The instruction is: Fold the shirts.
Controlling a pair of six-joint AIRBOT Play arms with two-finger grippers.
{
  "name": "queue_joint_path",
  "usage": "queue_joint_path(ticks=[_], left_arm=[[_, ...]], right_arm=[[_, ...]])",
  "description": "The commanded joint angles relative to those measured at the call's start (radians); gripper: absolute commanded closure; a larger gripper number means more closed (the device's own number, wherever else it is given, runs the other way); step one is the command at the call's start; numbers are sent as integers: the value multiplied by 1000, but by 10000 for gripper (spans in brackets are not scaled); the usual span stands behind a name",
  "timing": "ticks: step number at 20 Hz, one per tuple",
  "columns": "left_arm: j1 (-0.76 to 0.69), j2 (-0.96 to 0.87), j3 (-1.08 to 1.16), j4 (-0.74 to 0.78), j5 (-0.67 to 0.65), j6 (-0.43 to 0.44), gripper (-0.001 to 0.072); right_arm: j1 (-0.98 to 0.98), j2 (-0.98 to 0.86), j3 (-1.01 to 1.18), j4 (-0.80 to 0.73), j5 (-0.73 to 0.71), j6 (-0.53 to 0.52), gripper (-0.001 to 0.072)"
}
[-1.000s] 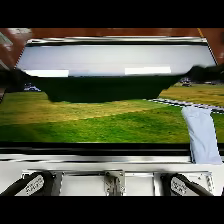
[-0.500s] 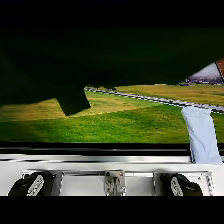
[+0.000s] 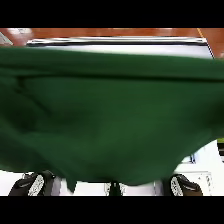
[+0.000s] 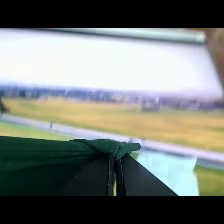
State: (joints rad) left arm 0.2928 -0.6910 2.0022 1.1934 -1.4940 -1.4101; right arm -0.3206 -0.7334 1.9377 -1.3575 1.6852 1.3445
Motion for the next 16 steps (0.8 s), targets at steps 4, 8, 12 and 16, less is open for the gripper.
queue_joint_path(ticks=[4, 8, 12, 16], left_arm=[[0, -120, -379, -9, -84, -16, 667], [-49, -333, -643, -31, 170, -12, 667], [-165, -620, -644, -35, 554, -15, 667], [-214, -834, -607, -97, 812, -16, 666]], right_arm=[[0, -146, -434, -124, 124, 35, 657], [10, -372, -595, 70, -255, 40, 657], [179, -668, -557, 108, -748, 75, 657], [282, -880, -554, 108, -1149, 103, 657]])
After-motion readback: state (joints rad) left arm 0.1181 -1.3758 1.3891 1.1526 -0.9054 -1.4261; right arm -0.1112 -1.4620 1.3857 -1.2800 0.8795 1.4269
